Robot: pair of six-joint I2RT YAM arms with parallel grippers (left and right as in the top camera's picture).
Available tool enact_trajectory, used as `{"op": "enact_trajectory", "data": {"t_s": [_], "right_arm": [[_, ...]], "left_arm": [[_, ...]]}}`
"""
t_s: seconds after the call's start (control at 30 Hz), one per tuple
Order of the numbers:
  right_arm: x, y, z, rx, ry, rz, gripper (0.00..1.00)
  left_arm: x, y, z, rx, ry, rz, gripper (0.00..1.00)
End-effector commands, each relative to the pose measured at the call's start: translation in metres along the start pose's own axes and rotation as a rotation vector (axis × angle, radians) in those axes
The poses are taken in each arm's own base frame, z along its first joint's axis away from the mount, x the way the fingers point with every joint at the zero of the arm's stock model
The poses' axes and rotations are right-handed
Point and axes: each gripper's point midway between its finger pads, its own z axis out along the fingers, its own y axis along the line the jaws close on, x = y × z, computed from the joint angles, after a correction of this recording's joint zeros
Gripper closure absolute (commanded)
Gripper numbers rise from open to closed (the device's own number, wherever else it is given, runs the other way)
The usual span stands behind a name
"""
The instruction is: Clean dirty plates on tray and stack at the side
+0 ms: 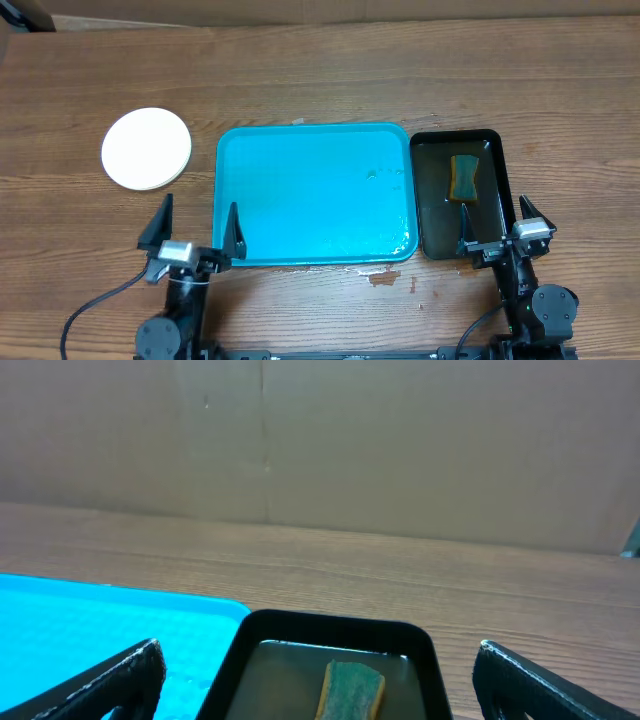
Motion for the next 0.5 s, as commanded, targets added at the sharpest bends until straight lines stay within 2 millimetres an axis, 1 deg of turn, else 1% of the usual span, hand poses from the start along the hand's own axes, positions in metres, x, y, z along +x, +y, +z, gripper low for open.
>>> {"op": "enact_trajectory", "data": {"t_s": [0.0,0.07,0.17,0.3,0.47], "right_arm": [[0.002,0.0,0.0,0.002,-0.001,-0.004,0.0],[0.002,0.0,0.0,0.002,-0.001,-0.004,0.0],[0.002,0.0,0.0,0.002,-0.001,-0.004,0.0],[0.002,0.0,0.0,0.002,-0.001,-0.004,0.0],[0.002,0.0,0.0,0.002,-0.001,-0.004,0.0]], "left_arm": [[0.021,0.013,-0.002,-0.077,0.078,-0.008,0.0],[0.044,0.017,-0.005,-0.103,0.172,-0.02,0.0],[0.084,0.019,-0.016,-0.117,0.337,-0.036,0.0],[0.085,0.02,-0.017,-0.12,0.345,0.005,0.0],[0.085,0.018,-0.016,-0.111,0.345,0.005,0.0]]}}
